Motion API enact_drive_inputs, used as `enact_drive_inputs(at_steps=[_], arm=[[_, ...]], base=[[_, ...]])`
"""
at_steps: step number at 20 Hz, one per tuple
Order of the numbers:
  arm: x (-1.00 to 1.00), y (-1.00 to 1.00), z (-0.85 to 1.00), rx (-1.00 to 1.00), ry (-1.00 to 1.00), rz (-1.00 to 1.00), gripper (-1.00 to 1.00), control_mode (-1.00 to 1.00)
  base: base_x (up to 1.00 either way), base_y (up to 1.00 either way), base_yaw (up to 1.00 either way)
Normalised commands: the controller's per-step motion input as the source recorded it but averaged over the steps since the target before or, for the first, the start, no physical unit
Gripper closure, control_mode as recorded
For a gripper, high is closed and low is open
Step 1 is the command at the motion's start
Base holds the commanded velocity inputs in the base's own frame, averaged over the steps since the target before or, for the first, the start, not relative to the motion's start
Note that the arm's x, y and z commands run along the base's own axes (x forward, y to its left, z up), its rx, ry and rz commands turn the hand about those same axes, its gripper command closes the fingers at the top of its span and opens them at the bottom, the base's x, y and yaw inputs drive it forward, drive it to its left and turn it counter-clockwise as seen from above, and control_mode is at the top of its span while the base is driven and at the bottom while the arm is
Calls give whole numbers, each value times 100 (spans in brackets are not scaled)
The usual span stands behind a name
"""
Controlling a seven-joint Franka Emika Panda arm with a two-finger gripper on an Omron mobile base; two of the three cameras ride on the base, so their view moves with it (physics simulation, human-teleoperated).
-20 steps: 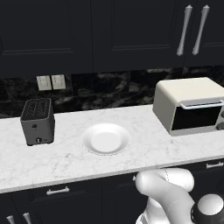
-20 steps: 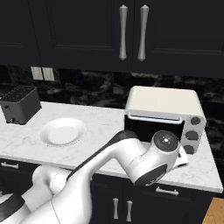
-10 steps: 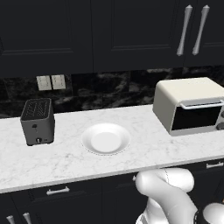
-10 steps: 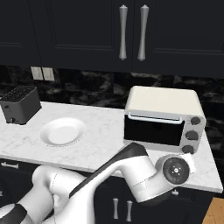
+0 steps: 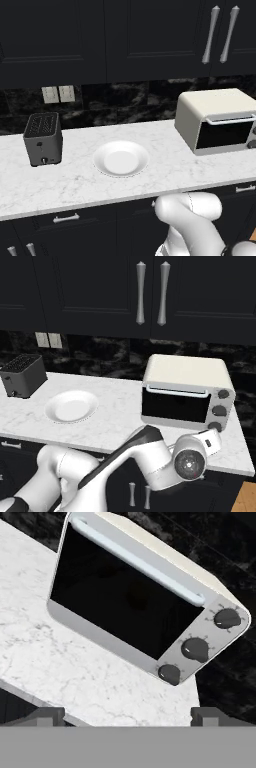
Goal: Pick up the kebab skewer and baguette bread, and place them inside the toaster oven. Close the toaster oven door and start by setting the timer.
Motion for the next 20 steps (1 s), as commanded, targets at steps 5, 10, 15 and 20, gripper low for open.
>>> enact_drive_inputs(at_steps=[5, 10, 15, 20], arm=[[2, -10, 0, -15, -5, -1, -100, -100], [0, -28, 0, -6, 0, 0, -100, -100], [0, -67, 0, 0, 1, 1, -100, -100], [15, -58, 0, 0, 8, 1, -100, -100]], base=[[0, 0, 0], [0, 0, 0], [0, 0, 0], [0, 0, 0]])
